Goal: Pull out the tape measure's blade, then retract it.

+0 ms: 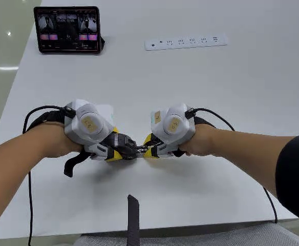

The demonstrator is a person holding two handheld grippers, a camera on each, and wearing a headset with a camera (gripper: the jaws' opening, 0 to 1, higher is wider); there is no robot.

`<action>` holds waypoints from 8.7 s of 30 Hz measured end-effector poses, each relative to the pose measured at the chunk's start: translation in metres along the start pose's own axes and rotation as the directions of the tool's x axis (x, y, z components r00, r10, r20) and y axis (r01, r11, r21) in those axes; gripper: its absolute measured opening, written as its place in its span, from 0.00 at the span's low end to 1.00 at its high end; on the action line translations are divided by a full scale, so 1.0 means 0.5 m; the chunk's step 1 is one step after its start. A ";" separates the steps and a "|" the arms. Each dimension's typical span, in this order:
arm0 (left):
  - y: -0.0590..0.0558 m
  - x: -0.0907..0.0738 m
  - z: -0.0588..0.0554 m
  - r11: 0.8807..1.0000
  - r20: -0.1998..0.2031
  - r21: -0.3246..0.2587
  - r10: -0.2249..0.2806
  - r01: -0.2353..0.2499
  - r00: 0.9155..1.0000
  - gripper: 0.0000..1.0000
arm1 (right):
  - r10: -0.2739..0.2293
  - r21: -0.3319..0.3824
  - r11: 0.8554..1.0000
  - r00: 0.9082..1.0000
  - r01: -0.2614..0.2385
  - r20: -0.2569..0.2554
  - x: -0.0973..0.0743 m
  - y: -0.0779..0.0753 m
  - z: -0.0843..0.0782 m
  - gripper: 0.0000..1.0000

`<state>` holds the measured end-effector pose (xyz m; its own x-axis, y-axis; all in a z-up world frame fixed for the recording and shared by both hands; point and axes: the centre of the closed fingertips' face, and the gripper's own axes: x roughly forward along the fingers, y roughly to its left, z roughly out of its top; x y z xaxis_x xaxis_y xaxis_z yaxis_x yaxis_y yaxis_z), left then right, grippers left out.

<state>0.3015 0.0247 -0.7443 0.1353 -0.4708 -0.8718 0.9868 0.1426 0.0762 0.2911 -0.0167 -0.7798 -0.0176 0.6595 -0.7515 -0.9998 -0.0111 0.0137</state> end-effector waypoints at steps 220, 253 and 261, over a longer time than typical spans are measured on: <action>0.001 -0.001 -0.002 0.999 0.020 -0.017 0.027 -0.027 0.999 0.31 | -0.028 0.095 0.995 0.993 0.040 -0.118 -0.171 -0.001 -0.198 0.09; 0.001 0.001 -0.002 0.999 0.023 -0.021 0.030 -0.030 0.999 0.31 | -0.031 0.120 0.992 0.989 0.049 -0.143 -0.211 -0.001 -0.241 0.09; -0.001 -0.001 0.000 0.999 0.025 -0.023 0.030 -0.030 0.999 0.31 | -0.031 0.125 0.991 0.988 0.050 -0.150 -0.218 0.000 -0.248 0.09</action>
<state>0.3006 0.0249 -0.7437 0.1675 -0.4877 -0.8568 0.9801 0.1763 0.0912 0.2929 -0.1818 -0.7797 0.0136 0.5397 -0.8417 -0.9915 0.1164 0.0586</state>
